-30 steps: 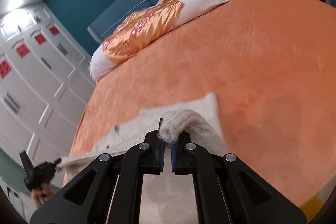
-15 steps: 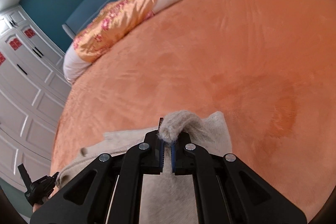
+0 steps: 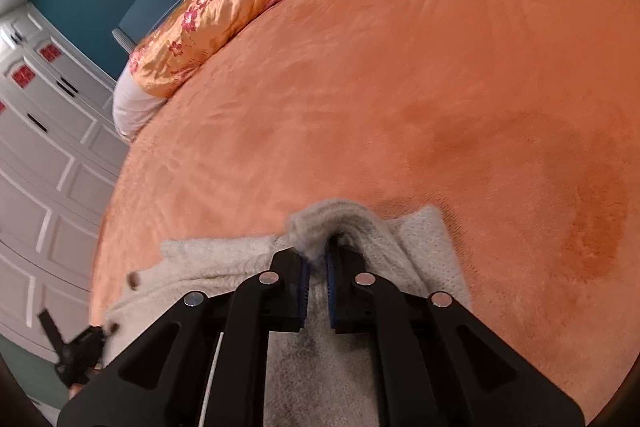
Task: Fold small clothes
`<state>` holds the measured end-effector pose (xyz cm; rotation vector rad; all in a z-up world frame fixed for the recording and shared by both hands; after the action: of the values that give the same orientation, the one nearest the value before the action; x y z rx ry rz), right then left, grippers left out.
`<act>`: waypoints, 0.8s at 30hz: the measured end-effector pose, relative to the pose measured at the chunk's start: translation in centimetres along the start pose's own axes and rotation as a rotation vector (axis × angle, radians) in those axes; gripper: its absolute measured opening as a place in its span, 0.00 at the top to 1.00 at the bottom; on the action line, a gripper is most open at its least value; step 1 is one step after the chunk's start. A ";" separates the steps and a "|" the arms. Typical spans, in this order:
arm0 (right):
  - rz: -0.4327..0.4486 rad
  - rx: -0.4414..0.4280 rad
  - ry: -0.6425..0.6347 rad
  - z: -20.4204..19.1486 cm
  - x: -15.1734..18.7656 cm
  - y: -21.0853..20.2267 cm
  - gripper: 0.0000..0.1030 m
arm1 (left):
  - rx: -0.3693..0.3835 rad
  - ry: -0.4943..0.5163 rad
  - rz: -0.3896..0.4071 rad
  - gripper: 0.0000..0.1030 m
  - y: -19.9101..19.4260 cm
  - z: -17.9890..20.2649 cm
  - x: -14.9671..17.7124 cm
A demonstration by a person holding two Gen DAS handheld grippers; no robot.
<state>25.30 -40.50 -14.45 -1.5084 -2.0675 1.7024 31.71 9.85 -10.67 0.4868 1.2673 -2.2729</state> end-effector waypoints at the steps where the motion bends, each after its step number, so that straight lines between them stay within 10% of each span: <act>1: -0.018 -0.013 0.005 -0.1 -0.2 -0.8 0.84 | 0.039 -0.022 -0.009 0.84 -1.1 0.1 -0.2; 5: 0.108 -0.052 0.017 0.6 -0.4 -8.2 0.34 | 0.049 -0.015 0.091 0.23 -8.6 0.6 0.3; 7: 0.161 -0.049 0.003 2.5 0.6 -12.3 0.32 | 0.057 0.000 0.102 0.20 -11.6 -0.1 1.3; 19: -0.109 -0.001 0.115 9.5 13.5 -13.8 0.32 | 0.034 -0.181 -0.096 0.21 -13.8 -4.4 10.0; 24: -0.149 0.037 0.061 6.3 13.0 -12.6 0.80 | 0.017 -0.126 -0.140 0.79 -13.7 -2.4 9.1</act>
<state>7.03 -34.73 -13.61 -1.3407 -2.0495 1.6116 16.60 15.87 -7.22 0.2633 1.2555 -2.3898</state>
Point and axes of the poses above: each gripper's, at about its wrist camera, not at the fingertips, and y roughly the way its jaws point, z to its right, x to its underside, the point moved 3 cm from there along y, roughly the way its jaws point, and after that the axes turned 13 degrees about x, right-handed, at the moved point
